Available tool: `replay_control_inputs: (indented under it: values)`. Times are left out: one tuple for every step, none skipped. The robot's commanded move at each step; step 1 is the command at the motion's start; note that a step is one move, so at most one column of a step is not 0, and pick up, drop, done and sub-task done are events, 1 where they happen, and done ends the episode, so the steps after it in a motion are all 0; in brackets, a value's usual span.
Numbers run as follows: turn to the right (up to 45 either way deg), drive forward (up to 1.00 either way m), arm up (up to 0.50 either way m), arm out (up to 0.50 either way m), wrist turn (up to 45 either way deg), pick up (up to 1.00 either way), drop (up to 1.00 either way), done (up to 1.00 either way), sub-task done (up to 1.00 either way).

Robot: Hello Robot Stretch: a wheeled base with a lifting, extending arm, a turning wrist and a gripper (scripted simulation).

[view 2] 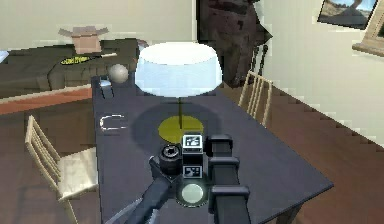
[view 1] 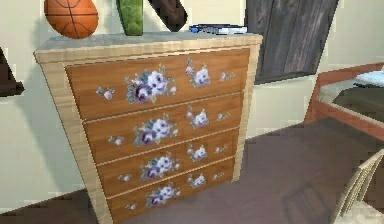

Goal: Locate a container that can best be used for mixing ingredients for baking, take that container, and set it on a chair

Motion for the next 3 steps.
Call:
replay_control_inputs:
  values:
    - [0.0, 0.00, 0.00, 0.00, 45.0, 0.00, 0.00, 0.00, 0.00]
    - [0.0, 0.00, 0.00, 0.00, 45.0, 0.00, 0.00, 0.00, 0.00]
    - [0.0, 0.00, 0.00, 0.00, 45.0, 0.00, 0.00, 0.00, 0.00]
